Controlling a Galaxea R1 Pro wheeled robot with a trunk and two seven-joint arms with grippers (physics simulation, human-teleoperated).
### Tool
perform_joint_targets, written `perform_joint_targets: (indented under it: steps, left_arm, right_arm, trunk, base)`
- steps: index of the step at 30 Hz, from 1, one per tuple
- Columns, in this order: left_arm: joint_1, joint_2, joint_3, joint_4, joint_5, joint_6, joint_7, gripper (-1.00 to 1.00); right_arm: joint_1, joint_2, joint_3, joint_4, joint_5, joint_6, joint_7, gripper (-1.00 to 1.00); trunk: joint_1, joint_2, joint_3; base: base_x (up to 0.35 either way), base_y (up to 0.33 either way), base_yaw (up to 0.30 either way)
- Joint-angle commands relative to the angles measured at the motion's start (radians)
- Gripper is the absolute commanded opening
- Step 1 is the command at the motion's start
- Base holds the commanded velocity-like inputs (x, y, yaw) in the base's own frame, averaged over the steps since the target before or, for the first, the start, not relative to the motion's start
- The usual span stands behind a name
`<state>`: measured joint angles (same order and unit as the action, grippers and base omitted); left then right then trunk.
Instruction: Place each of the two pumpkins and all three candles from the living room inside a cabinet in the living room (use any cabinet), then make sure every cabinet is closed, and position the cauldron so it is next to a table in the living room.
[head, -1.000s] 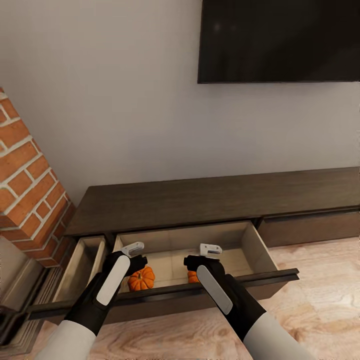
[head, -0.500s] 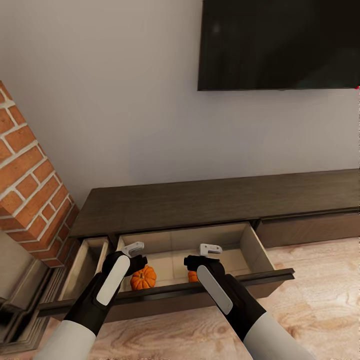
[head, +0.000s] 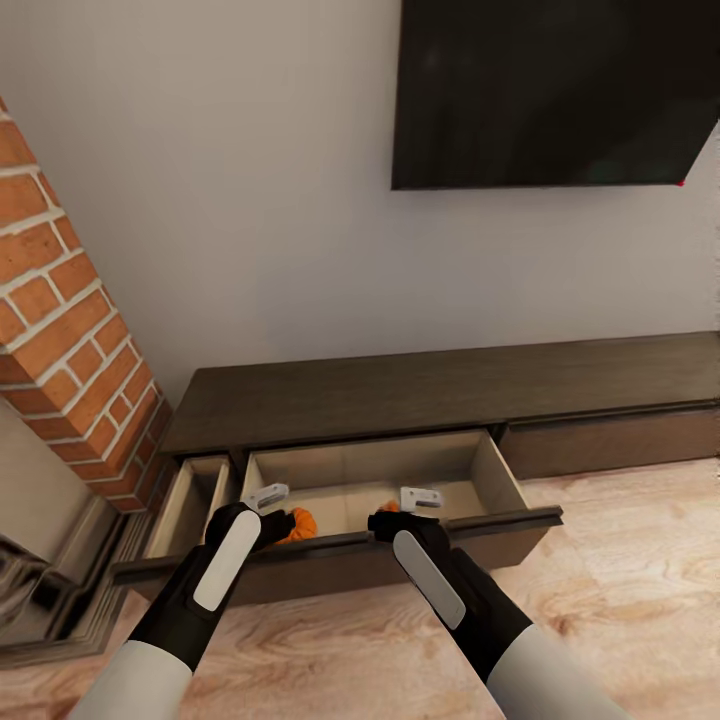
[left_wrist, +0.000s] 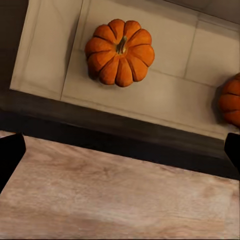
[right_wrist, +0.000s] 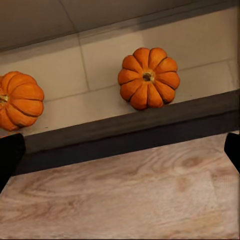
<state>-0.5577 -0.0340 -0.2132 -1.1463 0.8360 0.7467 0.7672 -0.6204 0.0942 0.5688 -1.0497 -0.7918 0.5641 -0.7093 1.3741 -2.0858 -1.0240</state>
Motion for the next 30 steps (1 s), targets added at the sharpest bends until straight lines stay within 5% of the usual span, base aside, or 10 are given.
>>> perform_joint_targets:
  steps: [1, 14, 30]
  left_arm:
    - [-0.001, 0.000, -0.001, -0.001, 0.010, 0.000, 0.010, 1.00]
    - [-0.001, 0.000, -0.002, 0.000, 0.009, 0.000, 0.010, 1.00]
    - [-0.001, 0.000, -0.006, -0.001, 0.009, 0.000, 0.010, 1.00]
  right_arm:
    - [-0.001, 0.000, 0.002, -0.001, -0.007, 0.002, -0.009, 1.00]
    - [-0.001, 0.000, 0.002, -0.001, -0.007, 0.002, -0.007, 1.00]
    - [-0.001, -0.001, 0.002, -0.001, -0.006, 0.002, -0.001, 1.00]
  trunk:
    - [-0.005, 0.007, 0.002]
    - [-0.054, 0.098, 0.043]
    - [-0.051, 0.091, 0.040]
  base:
    - [-0.324, 0.000, 0.000]
    - [-0.325, 0.000, 0.000]
    - [-0.286, 0.000, 0.000]
